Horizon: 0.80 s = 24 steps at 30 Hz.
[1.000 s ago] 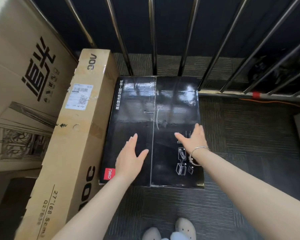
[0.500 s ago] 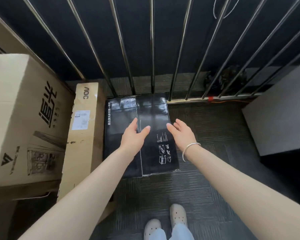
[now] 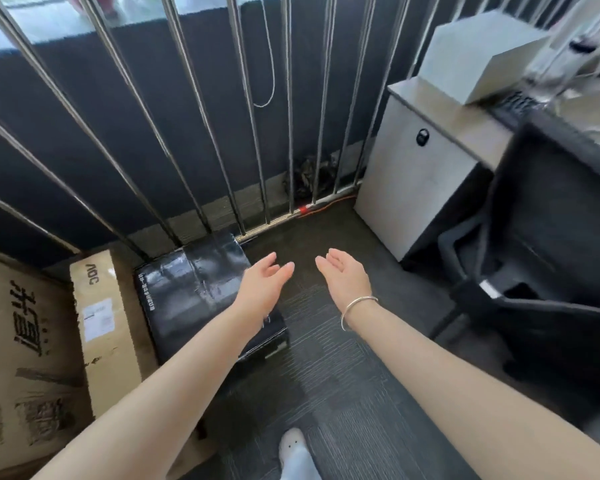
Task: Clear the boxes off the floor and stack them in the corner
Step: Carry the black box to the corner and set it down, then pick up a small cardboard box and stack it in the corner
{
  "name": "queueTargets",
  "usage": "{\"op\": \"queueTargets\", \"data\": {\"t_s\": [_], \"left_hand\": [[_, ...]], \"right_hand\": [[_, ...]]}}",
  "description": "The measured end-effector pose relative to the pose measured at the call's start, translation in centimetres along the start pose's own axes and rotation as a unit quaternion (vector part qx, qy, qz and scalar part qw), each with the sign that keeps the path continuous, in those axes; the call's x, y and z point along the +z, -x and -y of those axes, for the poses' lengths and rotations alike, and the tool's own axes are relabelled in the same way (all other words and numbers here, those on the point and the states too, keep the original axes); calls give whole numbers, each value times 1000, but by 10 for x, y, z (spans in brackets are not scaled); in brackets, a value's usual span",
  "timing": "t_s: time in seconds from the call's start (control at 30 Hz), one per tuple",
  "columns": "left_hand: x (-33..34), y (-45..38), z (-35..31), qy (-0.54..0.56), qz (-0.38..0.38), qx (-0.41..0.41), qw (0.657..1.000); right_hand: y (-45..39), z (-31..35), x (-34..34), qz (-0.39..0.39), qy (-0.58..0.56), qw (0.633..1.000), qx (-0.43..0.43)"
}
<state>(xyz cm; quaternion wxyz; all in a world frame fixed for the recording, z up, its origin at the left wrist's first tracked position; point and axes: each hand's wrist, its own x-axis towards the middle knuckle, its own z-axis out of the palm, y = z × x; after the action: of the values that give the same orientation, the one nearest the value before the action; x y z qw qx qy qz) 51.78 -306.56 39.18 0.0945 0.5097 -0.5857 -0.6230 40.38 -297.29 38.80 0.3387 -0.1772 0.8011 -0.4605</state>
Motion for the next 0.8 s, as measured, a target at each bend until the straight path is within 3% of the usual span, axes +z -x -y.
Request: {"op": "queueTargets", "data": {"t_s": [0.37,0.53,0.8], "left_hand": [[136,134,-33,-104,145,62,982],[235,246,-28,-134,232,128,955],[375,424,12,-151,380,165,897]], "right_hand": [[158,-50,-180,-186,-97,978,22],[269,-106,-266,-281,-135,950,24],[445,-198,-386,-426,-151,891,52]]}}
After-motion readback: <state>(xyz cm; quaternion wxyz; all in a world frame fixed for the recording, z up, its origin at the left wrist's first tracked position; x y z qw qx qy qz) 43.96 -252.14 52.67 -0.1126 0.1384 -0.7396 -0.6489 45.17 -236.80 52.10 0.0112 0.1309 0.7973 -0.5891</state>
